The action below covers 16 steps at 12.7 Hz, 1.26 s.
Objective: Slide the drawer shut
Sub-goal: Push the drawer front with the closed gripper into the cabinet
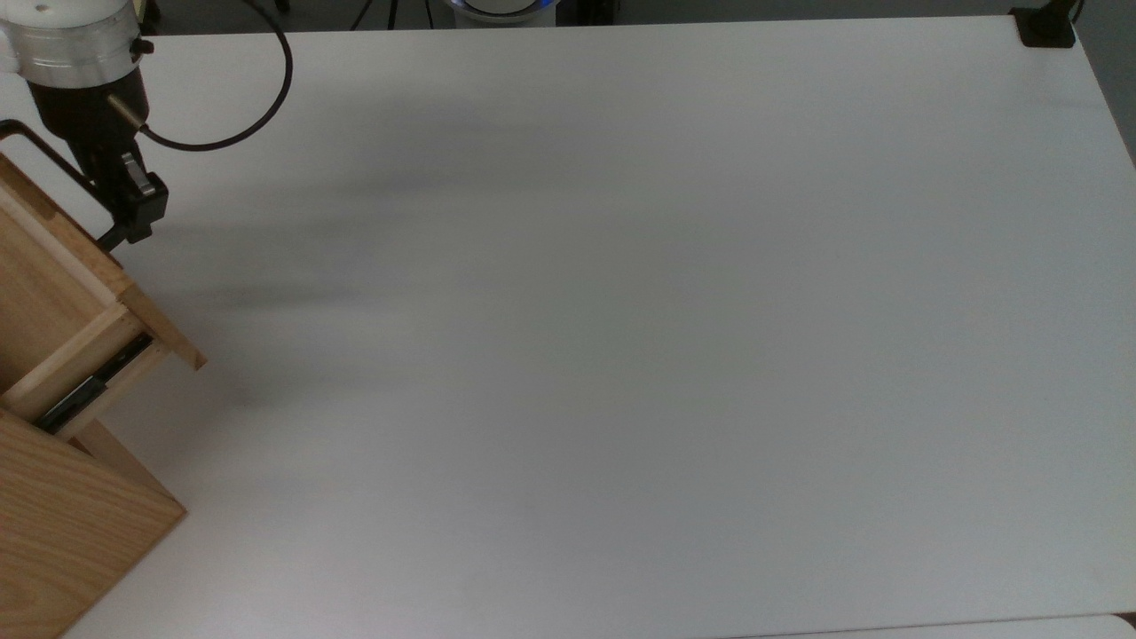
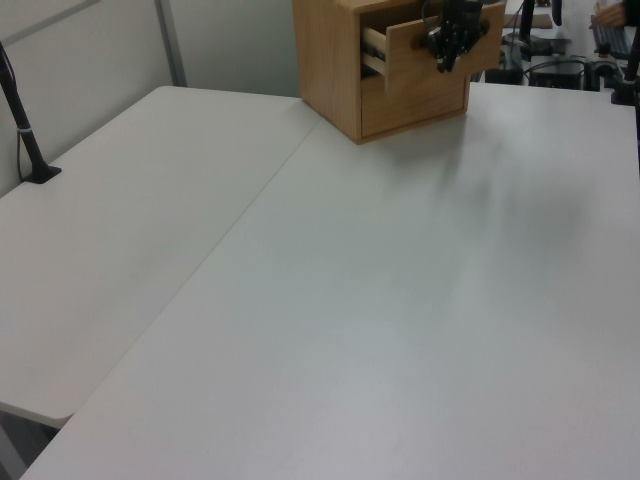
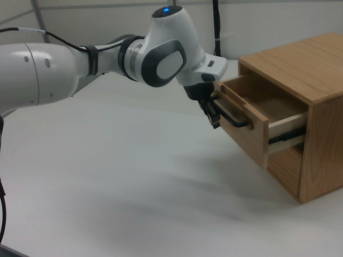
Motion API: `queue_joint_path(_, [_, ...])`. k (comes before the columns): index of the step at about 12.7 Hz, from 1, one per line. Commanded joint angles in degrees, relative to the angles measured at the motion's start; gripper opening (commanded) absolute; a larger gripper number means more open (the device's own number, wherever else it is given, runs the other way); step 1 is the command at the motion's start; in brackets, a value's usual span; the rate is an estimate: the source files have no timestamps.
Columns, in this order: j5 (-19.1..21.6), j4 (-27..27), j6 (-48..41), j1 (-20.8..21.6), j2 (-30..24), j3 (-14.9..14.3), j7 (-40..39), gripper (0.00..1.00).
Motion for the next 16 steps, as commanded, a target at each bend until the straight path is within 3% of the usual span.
queue_joint_path(1, [0.5, 4.7, 4.4, -0.3, 4.0, -1.8, 2.4, 0.2])
queue_joint_path(5, [0.3, 5.5, 15.4, -1.0, 6.8, -2.8, 3.1, 0.22])
queue_joint_path(12, [0.0, 6.7, 25.7, -1.0, 11.4, -4.8, 1.7, 0.24])
queue_joint_path(16, [0.2, 6.4, 25.7, -0.8, 10.6, -4.7, 0.8, 0.24])
